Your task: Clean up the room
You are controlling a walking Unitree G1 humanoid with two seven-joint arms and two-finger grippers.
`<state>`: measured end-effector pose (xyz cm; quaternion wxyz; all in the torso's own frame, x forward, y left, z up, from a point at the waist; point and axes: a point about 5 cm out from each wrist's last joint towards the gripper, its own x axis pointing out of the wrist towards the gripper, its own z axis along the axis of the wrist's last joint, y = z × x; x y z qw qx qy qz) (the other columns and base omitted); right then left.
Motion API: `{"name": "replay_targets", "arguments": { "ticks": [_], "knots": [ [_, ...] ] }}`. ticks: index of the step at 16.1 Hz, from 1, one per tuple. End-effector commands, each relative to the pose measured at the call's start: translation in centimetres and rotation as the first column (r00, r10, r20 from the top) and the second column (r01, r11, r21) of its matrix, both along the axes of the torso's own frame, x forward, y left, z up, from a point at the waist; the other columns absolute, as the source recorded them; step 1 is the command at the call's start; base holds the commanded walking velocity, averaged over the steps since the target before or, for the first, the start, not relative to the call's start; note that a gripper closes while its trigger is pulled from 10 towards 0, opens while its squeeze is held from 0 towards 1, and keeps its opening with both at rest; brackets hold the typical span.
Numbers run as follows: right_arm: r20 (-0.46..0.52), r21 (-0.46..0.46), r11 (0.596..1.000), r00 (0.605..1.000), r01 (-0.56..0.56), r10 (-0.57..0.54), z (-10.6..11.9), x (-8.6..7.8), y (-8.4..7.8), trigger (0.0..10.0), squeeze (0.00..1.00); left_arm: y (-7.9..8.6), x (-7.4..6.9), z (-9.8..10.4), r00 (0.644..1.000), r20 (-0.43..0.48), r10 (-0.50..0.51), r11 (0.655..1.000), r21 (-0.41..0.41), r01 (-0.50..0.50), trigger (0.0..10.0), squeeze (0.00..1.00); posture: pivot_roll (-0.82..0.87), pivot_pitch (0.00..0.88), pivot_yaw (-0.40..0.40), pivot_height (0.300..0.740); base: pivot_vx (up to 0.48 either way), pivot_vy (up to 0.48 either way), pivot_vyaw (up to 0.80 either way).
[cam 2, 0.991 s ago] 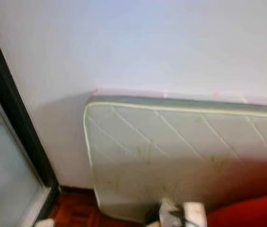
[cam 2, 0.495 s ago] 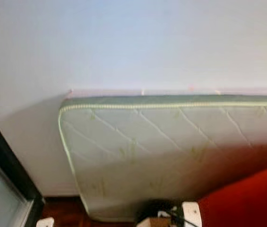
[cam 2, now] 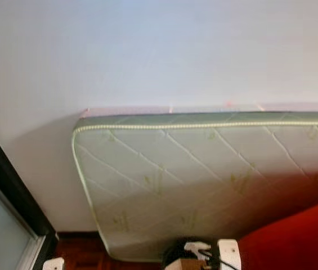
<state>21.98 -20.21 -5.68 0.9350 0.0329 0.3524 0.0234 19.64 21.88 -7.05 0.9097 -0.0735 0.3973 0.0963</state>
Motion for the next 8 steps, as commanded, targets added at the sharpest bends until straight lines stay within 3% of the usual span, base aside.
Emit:
{"name": "replay_targets", "arguments": {
  "ticks": [1, 8],
  "knots": [
    [0.020, 0.009, 1.000, 1.000, 0.006, -0.006, 0.16, 0.09, -0.17, 10.0, 0.00, -0.03, -0.11, -0.05, 1.000, 0.004, 0.008, 1.000, -0.005, -0.008, 10.0, 0.00, -0.04, 0.006, -0.017, 0.740, 0.000, 0.000, 0.00],
    [0.028, 0.013, 1.000, 1.000, -0.002, 0.002, 0.16, 0.04, -0.09, 10.0, 0.00, -0.01, -0.18, -0.07, 1.000, 0.006, 0.003, 1.000, -0.005, -0.003, 10.0, 0.00, -0.03, 0.000, -0.014, 0.740, 0.000, 0.000, 0.00]
  ]
}}
